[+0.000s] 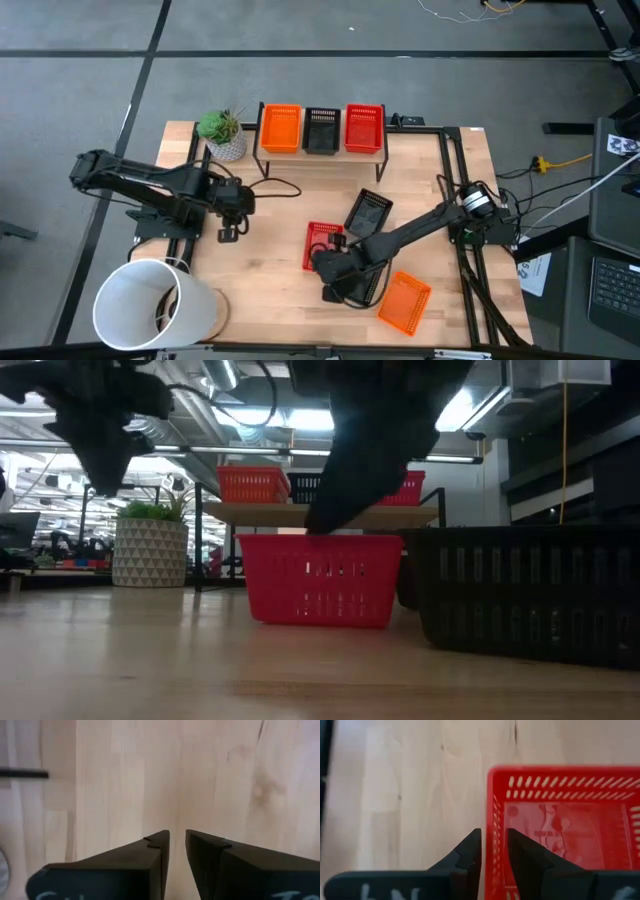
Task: Stack baskets on shelf by color
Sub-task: Stack the red bin on top of the red bin on the shelf
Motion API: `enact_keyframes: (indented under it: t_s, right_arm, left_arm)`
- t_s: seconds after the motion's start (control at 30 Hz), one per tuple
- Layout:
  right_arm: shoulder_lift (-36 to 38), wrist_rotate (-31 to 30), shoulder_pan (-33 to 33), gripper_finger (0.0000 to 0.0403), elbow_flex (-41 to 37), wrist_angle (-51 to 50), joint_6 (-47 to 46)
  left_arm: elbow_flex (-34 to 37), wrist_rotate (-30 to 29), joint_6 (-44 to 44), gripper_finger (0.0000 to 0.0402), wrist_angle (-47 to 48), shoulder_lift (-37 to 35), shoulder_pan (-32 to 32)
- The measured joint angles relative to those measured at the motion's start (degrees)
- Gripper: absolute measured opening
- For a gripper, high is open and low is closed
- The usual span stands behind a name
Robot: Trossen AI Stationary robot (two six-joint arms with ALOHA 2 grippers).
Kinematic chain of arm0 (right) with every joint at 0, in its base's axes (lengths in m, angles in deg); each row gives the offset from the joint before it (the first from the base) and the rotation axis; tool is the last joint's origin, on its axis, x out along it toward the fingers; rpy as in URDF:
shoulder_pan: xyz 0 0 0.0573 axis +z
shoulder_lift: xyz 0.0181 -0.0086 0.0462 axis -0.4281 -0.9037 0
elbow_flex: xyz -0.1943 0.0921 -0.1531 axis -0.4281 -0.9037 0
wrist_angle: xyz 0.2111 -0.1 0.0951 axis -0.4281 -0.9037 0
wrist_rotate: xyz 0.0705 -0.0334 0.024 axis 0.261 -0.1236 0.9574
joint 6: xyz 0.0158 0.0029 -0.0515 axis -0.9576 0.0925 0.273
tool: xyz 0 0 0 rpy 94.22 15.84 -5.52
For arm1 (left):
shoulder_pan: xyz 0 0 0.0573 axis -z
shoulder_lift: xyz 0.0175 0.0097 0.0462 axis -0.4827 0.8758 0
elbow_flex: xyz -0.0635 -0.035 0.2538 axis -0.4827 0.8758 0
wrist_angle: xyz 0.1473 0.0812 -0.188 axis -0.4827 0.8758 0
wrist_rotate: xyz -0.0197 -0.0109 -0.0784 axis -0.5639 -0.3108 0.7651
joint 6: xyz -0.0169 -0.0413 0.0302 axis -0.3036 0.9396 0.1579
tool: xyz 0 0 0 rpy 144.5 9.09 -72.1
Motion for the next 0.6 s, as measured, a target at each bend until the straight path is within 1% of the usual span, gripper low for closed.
enact_keyframes:
  t_s: [0.17, 0.27, 0.33, 0.43, 0.53, 0.6]
  right_arm:
    - [-1.7, -1.5, 0.0, 0.0094, 0.1, -1.9, -1.7]
    - [-3.0, -1.5, 0.0, 0.0094, 0.1, -2.5, -1.7]
    - [-3.9, -0.4, 0.0, 0.0091, 0.1, -3.3, -1.6]
    - [-4.7, 0.8, 0.0, 0.0065, 0.1, -3.8, -3.3]
    - [-4.5, -0.3, 0.0, 0.0015, 0.1, -3.4, -2.8]
    - [-3.9, -2.0, 0.0, 0.0008, 0.2, -3.4, -1.4]
  left_arm:
    - [3.7, -0.2, 0.1, 0.0054, -3.8, -1.6, 0.0]
    - [5.5, -0.2, 0.1, 0.0057, -6.1, -1.9, 0.0]
    - [6.5, -0.2, 0.2, 0.0058, -8.1, -1.7, 0.0]
    - [8.8, -0.2, 0.7, 0.0055, -10.5, -1.7, 0.0]
    - [11.0, 0.4, 1.5, 0.0054, -12.6, -1.7, 0.1]
    - [12.4, 2.2, 1.6, 0.0055, -14.8, -2.0, 1.0]
